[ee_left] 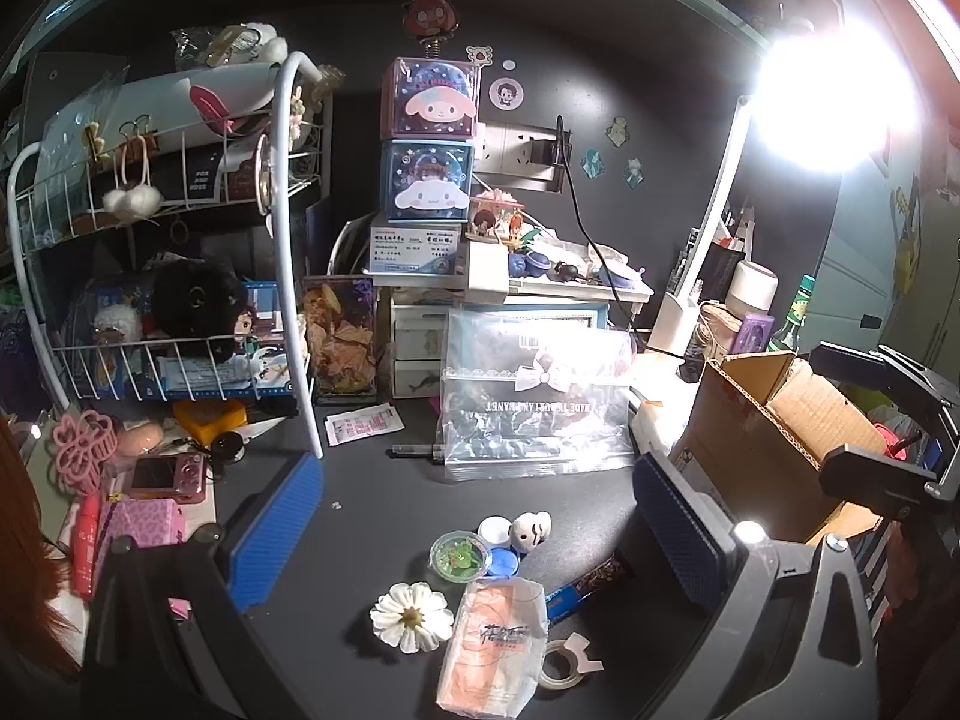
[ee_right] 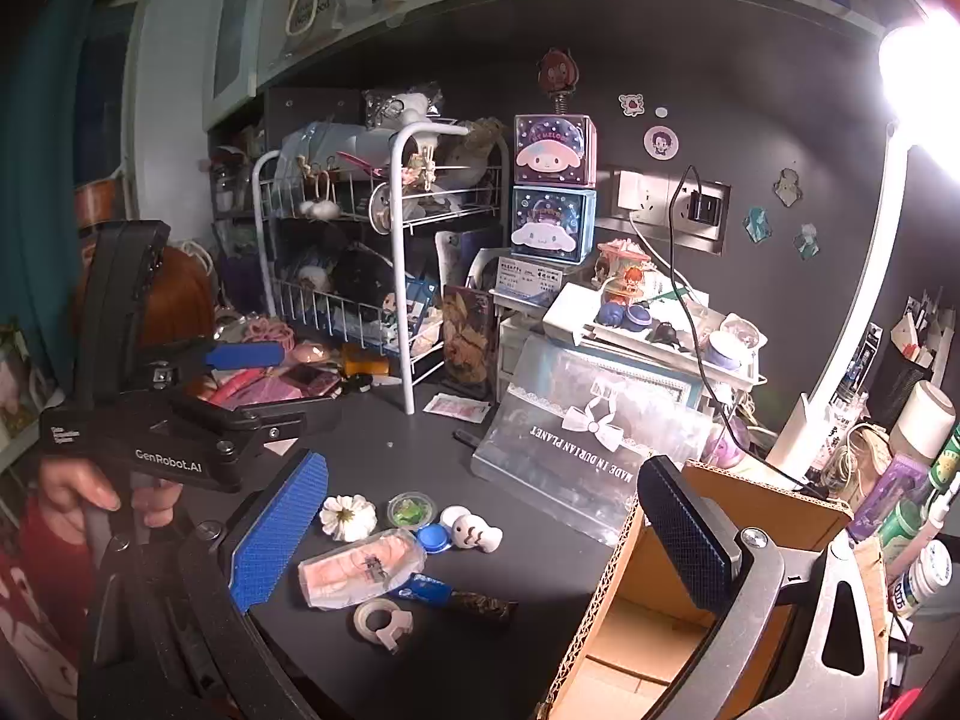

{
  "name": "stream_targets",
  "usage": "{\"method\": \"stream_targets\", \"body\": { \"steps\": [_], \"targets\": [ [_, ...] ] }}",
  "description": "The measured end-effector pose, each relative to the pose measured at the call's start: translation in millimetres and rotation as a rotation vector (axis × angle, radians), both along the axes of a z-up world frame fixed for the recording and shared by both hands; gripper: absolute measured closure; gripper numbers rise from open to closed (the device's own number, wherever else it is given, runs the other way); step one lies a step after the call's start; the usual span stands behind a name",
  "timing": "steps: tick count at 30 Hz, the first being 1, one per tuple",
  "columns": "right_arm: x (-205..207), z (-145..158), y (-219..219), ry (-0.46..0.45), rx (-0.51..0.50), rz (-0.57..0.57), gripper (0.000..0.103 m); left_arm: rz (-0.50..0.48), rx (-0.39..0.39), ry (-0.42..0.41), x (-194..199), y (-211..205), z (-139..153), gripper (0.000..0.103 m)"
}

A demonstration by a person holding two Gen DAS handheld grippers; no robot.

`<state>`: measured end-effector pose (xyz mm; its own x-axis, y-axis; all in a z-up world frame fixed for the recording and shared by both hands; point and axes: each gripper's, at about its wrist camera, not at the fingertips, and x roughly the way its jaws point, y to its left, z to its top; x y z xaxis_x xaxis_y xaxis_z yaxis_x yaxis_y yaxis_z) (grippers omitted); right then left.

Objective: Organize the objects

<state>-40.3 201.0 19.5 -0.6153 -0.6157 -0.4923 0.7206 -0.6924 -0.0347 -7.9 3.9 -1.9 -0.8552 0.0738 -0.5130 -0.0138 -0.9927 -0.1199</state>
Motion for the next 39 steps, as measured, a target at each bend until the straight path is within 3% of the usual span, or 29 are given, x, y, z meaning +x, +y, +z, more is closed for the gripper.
{"method": "stream_targets", "body": {
  "steps": [39],
  "targets": [
    [1,-6,5,-0.033,-0.038,0.009,0.0,-0.01,0.011,0.011,7,-6,3,0.0]
  ]
}}
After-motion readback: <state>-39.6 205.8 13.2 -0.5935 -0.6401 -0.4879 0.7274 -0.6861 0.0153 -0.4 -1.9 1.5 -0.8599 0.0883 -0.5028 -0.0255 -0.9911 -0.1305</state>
